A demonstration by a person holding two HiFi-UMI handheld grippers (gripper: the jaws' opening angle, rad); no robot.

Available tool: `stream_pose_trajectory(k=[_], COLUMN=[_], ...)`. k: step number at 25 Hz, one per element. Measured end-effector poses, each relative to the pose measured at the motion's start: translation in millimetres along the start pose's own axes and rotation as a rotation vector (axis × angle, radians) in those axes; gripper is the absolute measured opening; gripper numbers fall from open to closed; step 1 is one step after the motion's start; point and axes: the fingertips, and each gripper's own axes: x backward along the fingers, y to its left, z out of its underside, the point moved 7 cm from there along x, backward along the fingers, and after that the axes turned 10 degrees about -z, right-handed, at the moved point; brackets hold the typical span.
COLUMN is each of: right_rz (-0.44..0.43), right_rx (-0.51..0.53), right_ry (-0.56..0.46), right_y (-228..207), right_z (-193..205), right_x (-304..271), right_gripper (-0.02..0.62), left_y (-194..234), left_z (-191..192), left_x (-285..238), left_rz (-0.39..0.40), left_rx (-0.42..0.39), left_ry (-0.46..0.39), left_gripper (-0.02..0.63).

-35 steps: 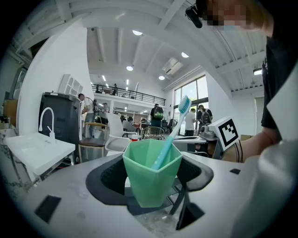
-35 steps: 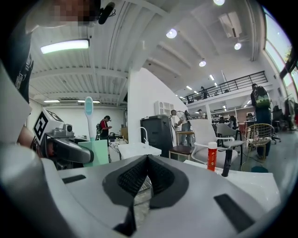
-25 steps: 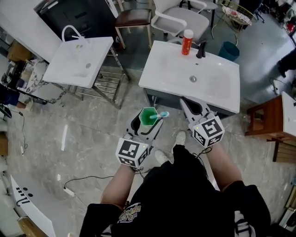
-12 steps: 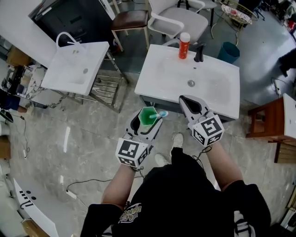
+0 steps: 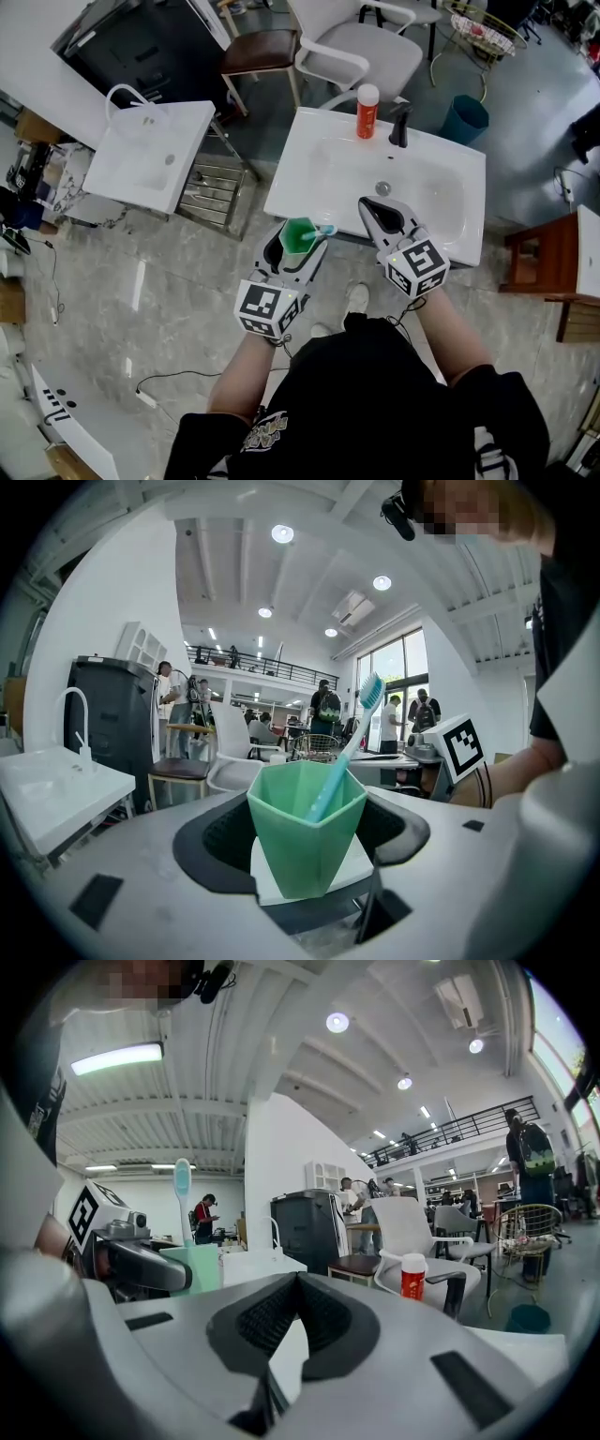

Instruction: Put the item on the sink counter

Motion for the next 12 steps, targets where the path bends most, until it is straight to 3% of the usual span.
stream_pose_trajectory(k=[12], right_rz=[-0.056], right_rx=[0.013], right_ry=[-0.008], right_y=[-58], right_z=[-4], right_x=[-7], right_gripper=[0.054], left_y=[-7], left_z=[-16], left_x=[-61], left_rz=[-0.053], left_rx=[-0.001], left_ry=[-0.013], left_gripper=[0.305])
